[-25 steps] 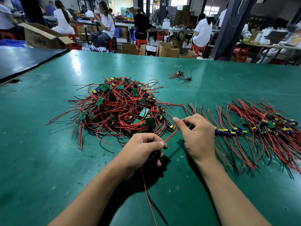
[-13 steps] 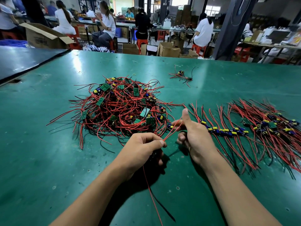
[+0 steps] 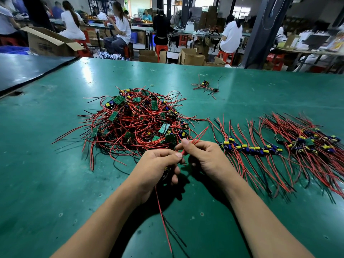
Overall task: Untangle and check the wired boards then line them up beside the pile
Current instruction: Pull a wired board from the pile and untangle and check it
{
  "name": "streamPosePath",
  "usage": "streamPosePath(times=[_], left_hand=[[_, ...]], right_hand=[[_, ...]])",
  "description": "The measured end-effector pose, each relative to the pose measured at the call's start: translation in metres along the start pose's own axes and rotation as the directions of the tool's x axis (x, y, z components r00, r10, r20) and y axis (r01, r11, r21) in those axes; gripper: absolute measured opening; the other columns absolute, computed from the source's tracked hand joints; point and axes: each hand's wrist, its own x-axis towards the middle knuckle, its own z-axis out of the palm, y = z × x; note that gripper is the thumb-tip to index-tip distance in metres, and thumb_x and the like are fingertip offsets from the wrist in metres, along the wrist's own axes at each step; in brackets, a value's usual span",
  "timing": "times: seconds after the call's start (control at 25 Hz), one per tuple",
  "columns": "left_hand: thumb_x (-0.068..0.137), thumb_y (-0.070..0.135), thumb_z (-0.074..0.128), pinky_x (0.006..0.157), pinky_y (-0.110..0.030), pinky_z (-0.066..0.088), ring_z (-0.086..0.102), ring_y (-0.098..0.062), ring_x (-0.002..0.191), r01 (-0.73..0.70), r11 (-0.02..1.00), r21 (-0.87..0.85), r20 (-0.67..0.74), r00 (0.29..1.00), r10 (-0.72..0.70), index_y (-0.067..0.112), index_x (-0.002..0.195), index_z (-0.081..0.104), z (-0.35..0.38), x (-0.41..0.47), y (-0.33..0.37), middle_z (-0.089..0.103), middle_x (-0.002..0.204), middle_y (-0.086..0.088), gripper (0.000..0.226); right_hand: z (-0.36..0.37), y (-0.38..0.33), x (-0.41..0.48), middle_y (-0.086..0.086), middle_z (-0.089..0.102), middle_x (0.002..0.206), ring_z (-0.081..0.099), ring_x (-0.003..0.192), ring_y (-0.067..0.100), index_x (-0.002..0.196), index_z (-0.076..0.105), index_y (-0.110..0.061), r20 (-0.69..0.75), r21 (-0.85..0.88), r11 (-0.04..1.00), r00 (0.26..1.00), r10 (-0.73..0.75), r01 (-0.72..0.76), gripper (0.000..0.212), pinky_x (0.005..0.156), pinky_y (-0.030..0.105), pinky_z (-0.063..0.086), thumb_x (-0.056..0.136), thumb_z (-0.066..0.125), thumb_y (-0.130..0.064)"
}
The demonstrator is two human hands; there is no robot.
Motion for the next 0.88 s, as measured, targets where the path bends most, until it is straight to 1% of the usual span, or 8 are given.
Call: streamPosePath(times=[0.08, 0.16, 0.36, 0.52, 0.6, 0.68, 0.8, 0.88], left_hand=[[0.09, 0.012, 0.064, 0.041, -0.019, 0.042, 0.049, -0.017, 0.039, -0.012, 0.999, 0.029, 0.011, 1.0, 0.012, 0.007, 0.073, 0.069, 0.001, 0.0, 0.0, 0.056, 0.055, -0.009, 0.018], [0.09, 0.012, 0.064, 0.042, -0.02, 0.042, 0.05, -0.018, 0.04, -0.018, 0.998, 0.063, 0.03, 0.999, 0.016, 0.006, 0.073, 0.068, 0.002, -0.001, -0.001, 0.056, 0.055, -0.009, 0.018], [0.092, 0.014, 0.064, 0.046, -0.021, 0.044, 0.052, -0.019, 0.044, -0.05, 0.985, 0.166, 0.062, 0.997, 0.04, 0.01, 0.071, 0.069, 0.003, -0.002, -0.003, 0.059, 0.056, -0.008, 0.022], [0.092, 0.012, 0.063, 0.049, -0.022, 0.047, 0.055, -0.02, 0.047, -0.02, 0.99, 0.141, 0.069, 0.998, 0.01, 0.004, 0.081, 0.07, 0.004, -0.004, -0.003, 0.063, 0.062, -0.01, 0.015], [0.091, 0.009, 0.063, 0.05, -0.024, 0.049, 0.057, -0.02, 0.049, 0.01, 0.995, 0.095, 0.069, 0.997, -0.016, 0.001, 0.088, 0.071, 0.004, -0.005, -0.002, 0.067, 0.068, -0.013, 0.012], [0.092, 0.007, 0.062, 0.049, -0.025, 0.05, 0.059, -0.021, 0.049, 0.034, 0.998, 0.046, 0.058, 0.998, -0.037, 0.0, 0.091, 0.071, 0.004, -0.004, 0.0, 0.07, 0.074, -0.015, 0.012], [0.093, 0.007, 0.059, 0.051, -0.026, 0.053, 0.065, -0.023, 0.055, 0.029, 0.999, -0.024, 0.02, 0.999, -0.029, 0.0, 0.094, 0.067, 0.006, -0.003, 0.002, 0.073, 0.082, -0.017, 0.011], [0.095, 0.008, 0.056, 0.058, -0.029, 0.059, 0.07, -0.026, 0.064, -0.009, 0.995, -0.099, -0.004, 1.0, 0.009, 0.001, 0.096, 0.064, 0.005, -0.002, 0.005, 0.074, 0.087, -0.02, 0.011]], right_hand=[[-0.004, 0.001, 0.004, 0.011, 0.039, 0.056, 0.031, 0.045, 0.015, 0.09, 0.079, -0.015, -0.119, -0.066, 0.997, 0.992, -0.041, 0.034, 0.037, 0.047, 0.026, 0.022, 0.085, 0.071, -0.051], [-0.008, 0.0, 0.008, 0.005, 0.034, 0.05, 0.023, 0.039, 0.012, 0.086, 0.08, -0.017, -0.217, -0.039, 0.997, 0.974, -0.067, 0.06, 0.03, 0.043, 0.019, 0.014, 0.089, 0.069, -0.046], [-0.008, -0.002, 0.011, -0.004, 0.039, 0.046, 0.029, 0.037, 0.008, 0.072, 0.075, -0.013, -0.351, 0.02, 0.998, 0.935, -0.049, 0.06, 0.04, 0.04, 0.017, 0.023, 0.098, 0.061, -0.04], [-0.01, -0.009, 0.012, -0.003, 0.046, 0.052, 0.032, 0.035, 0.007, 0.061, 0.066, -0.01, -0.299, 0.392, 0.919, 0.939, 0.169, -0.041, 0.047, 0.037, 0.02, 0.029, 0.101, 0.056, -0.031], [-0.013, -0.011, 0.011, -0.003, 0.046, 0.053, 0.032, 0.035, 0.006, 0.058, 0.069, -0.011, -0.272, 0.446, 0.893, 0.942, 0.196, -0.057, 0.047, 0.036, 0.019, 0.028, 0.1, 0.058, -0.032], [-0.014, -0.013, 0.009, -0.005, 0.05, 0.056, 0.034, 0.039, 0.006, 0.071, 0.074, -0.01, -0.25, 0.389, 0.919, 0.953, 0.169, -0.061, 0.043, 0.037, 0.019, 0.03, 0.091, 0.064, -0.048], [-0.014, -0.014, 0.009, -0.007, 0.058, 0.061, 0.038, 0.042, 0.008, 0.093, 0.076, -0.009, -0.219, 0.24, 0.967, 0.966, 0.138, -0.084, 0.074, 0.042, 0.02, 0.035, 0.065, 0.063, -0.076], [-0.013, -0.012, 0.007, -0.006, 0.059, 0.062, 0.041, 0.042, 0.009, 0.092, 0.077, -0.01, -0.206, 0.096, 0.993, 0.974, 0.093, -0.075, 0.071, 0.042, 0.021, 0.033, 0.07, 0.06, -0.075]])
